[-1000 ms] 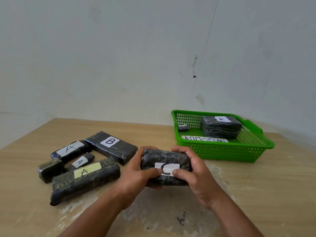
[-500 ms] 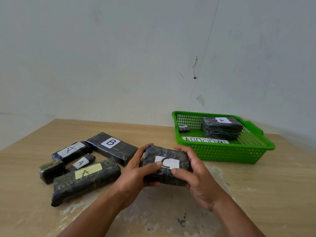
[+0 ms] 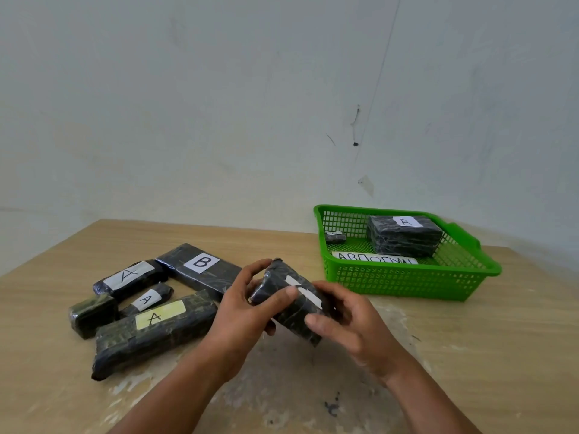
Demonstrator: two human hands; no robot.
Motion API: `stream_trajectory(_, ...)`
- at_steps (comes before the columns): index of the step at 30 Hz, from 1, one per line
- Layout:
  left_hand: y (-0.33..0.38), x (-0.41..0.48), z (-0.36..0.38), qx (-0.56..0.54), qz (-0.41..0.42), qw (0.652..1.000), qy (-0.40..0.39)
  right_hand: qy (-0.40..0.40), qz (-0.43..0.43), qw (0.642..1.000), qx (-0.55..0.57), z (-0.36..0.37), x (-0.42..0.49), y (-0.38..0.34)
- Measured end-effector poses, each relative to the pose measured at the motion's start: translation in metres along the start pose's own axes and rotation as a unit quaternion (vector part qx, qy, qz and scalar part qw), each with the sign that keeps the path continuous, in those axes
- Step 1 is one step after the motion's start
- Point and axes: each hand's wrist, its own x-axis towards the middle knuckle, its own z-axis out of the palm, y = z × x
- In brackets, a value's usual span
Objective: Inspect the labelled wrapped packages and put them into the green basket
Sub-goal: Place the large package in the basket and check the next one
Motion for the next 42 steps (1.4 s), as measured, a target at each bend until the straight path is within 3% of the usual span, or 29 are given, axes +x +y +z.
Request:
stream_trajectory(3,0.002,-0.001,-0.001,0.027,0.007,1.0,0.0,-0.016,0.016,1.0,-0.016,0.006,-0.001,-0.002)
stream_trajectory(8,0.0,0.002,-0.007,0.084,0.022,0.994,-0.064,-0.018,0.011,1.0,0.018,0.008,-0.003,-0.009)
stream_trajectory(16,-0.007,0.002,-0.005,0.126,0.052,0.989,-0.06,-0.038,0.008,0.999,0.037,0.011,-0.004,-0.007)
stream_trajectory(26,-0.015,0.0,0.001,0.248,0.202,0.946,-0.044,0.013,-0.052,0.998,-0.031,0.014,0.0,-0.002)
stream_trajectory(30,-0.018,-0.001,0.006,0.327,0.275,0.904,-0.006,-0.021,-0.045,0.998,0.038,0.014,-0.003,-0.009)
stream_trajectory(33,-0.018,-0.001,0.008,0.333,0.293,0.896,0.001,-0.01,-0.036,0.998,0.054,0.014,-0.002,-0.011)
stream_trajectory(37,-0.015,-0.004,0.004,0.289,0.244,0.925,-0.031,0.011,-0.038,0.997,0.071,0.011,-0.002,-0.011)
stream_trajectory(42,-0.011,-0.007,0.004,0.099,0.157,0.981,-0.054,0.029,-0.018,0.989,0.143,0.01,0.0,-0.009)
